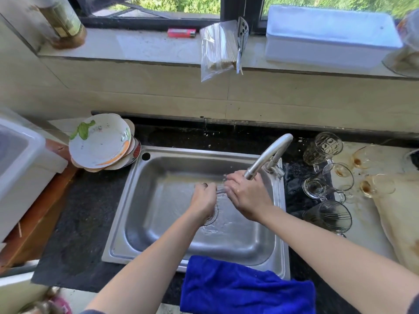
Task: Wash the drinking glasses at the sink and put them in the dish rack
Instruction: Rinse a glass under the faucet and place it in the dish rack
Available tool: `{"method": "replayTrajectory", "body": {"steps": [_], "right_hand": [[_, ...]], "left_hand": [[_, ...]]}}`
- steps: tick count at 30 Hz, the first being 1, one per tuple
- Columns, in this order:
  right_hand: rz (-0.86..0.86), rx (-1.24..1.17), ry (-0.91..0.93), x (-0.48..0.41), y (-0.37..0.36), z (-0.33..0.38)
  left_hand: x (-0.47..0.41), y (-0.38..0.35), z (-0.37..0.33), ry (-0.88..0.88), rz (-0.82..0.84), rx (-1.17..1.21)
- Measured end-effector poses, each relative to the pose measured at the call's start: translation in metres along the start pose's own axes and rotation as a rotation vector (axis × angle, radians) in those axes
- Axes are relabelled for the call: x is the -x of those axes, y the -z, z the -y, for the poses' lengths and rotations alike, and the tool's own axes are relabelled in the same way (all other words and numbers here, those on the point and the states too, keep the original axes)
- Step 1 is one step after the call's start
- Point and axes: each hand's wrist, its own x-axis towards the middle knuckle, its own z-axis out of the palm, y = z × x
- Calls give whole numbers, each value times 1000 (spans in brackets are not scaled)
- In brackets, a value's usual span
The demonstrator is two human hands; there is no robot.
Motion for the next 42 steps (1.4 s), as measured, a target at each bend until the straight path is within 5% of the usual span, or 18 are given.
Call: {"method": "replayTrajectory", "body": {"steps": [2, 4, 8, 10, 12, 15, 19, 24, 29, 34, 42], "right_hand": [[31, -129, -121, -5, 4, -4], [-117, -152, -242, -12, 4, -7], [-70, -47, 180, 3, -6, -3], [-116, -191, -93, -6, 7, -6], [-132, -63, -203, -7, 8, -2], [-78, 140, 214, 3, -3, -2], [-244, -317, -358, -14, -1, -10], [-144, -530, -378, -4, -3, 22], [-68, -1536, -1141, -28, 24, 19], [-153, -1890, -1182, -38, 27, 23], [-54, -1954, -1184, -33, 20, 22]], "left_hand": [[1, 2, 2, 4, -1, 18], [3, 3, 0, 13, 0, 70], [9, 4, -2, 107, 23, 190], [11, 6, -1, 140, 53, 229], [11, 8, 1, 152, 55, 251], [10, 9, 2, 146, 69, 254], [10, 6, 6, 106, 38, 197], [14, 6, 7, -38, -100, 113], [22, 21, 16, -494, -175, -276], [24, 15, 15, -614, -224, -280], [19, 15, 18, -624, -205, -285]]}}
